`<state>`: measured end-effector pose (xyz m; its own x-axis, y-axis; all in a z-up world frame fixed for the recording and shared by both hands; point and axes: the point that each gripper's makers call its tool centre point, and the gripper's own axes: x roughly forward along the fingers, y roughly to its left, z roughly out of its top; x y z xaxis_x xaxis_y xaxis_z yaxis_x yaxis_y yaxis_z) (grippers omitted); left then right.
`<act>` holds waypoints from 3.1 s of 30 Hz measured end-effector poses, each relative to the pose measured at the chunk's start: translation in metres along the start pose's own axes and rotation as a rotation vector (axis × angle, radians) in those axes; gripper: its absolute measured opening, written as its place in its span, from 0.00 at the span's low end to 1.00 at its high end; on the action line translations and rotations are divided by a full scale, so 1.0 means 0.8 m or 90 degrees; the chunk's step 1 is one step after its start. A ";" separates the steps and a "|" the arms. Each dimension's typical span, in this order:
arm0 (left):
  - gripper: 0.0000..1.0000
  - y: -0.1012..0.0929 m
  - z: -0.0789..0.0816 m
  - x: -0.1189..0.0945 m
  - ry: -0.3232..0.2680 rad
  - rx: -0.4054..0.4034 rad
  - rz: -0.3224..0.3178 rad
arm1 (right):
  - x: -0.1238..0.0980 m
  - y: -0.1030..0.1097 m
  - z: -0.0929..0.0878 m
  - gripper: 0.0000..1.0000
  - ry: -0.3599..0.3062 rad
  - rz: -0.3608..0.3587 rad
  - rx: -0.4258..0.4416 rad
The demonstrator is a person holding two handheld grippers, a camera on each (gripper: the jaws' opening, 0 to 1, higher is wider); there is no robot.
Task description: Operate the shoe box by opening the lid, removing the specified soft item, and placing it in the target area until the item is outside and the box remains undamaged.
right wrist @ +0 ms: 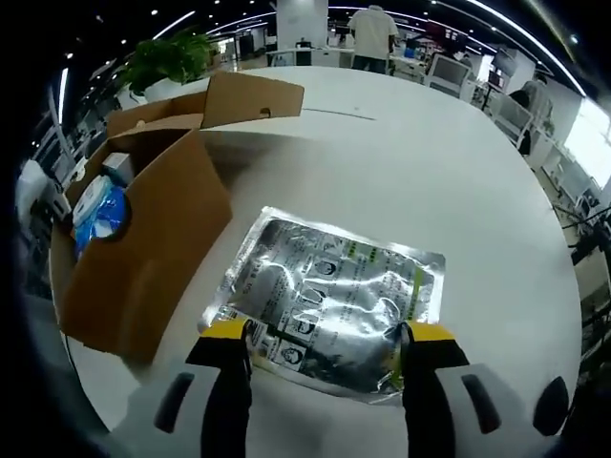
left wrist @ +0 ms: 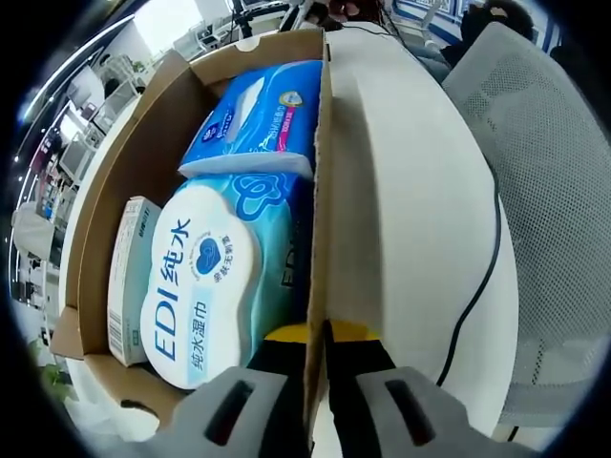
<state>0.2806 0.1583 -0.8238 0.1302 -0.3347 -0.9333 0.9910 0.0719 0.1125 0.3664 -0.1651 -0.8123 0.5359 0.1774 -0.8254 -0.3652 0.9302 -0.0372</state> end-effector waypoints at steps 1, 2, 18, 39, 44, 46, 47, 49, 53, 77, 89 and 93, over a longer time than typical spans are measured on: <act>0.02 0.000 0.000 0.000 0.000 0.000 0.000 | 0.001 -0.002 0.002 0.62 0.000 0.000 0.000; 0.02 0.000 0.000 0.000 0.000 0.000 0.000 | 0.003 -0.003 0.003 0.62 0.001 0.000 0.001; 0.02 0.001 0.001 0.002 0.000 -0.001 -0.001 | 0.026 -0.027 0.030 0.61 0.003 0.006 -0.003; 0.02 -0.003 0.001 0.001 0.002 -0.006 -0.002 | 0.042 -0.041 0.051 0.61 0.005 0.006 -0.004; 0.02 -0.003 0.001 0.000 0.002 -0.007 -0.002 | 0.044 -0.043 0.054 0.61 0.001 0.008 -0.006; 0.02 -0.002 0.001 0.000 0.001 -0.006 -0.002 | 0.045 -0.044 0.056 0.61 -0.001 0.009 -0.008; 0.02 -0.002 0.001 0.001 0.001 -0.006 -0.002 | 0.046 -0.044 0.057 0.61 -0.002 0.009 -0.009; 0.02 -0.002 0.000 0.001 0.001 -0.006 -0.002 | 0.046 -0.045 0.058 0.61 -0.001 0.010 -0.011; 0.02 -0.003 0.000 0.000 0.002 -0.007 -0.002 | 0.047 -0.044 0.058 0.60 0.010 0.010 -0.010; 0.02 -0.005 -0.003 0.000 0.001 -0.006 -0.003 | 0.033 -0.045 0.064 0.66 0.005 -0.015 0.042; 0.02 -0.006 -0.004 -0.001 -0.001 -0.005 -0.006 | -0.023 -0.026 0.065 0.73 0.009 0.010 -0.012; 0.02 -0.006 -0.004 -0.001 0.000 -0.005 -0.003 | -0.053 -0.017 0.072 0.68 -0.003 0.001 -0.037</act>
<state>0.2754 0.1612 -0.8247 0.1249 -0.3355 -0.9337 0.9915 0.0775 0.1047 0.3924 -0.1669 -0.7447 0.5384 0.1807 -0.8231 -0.4097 0.9096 -0.0683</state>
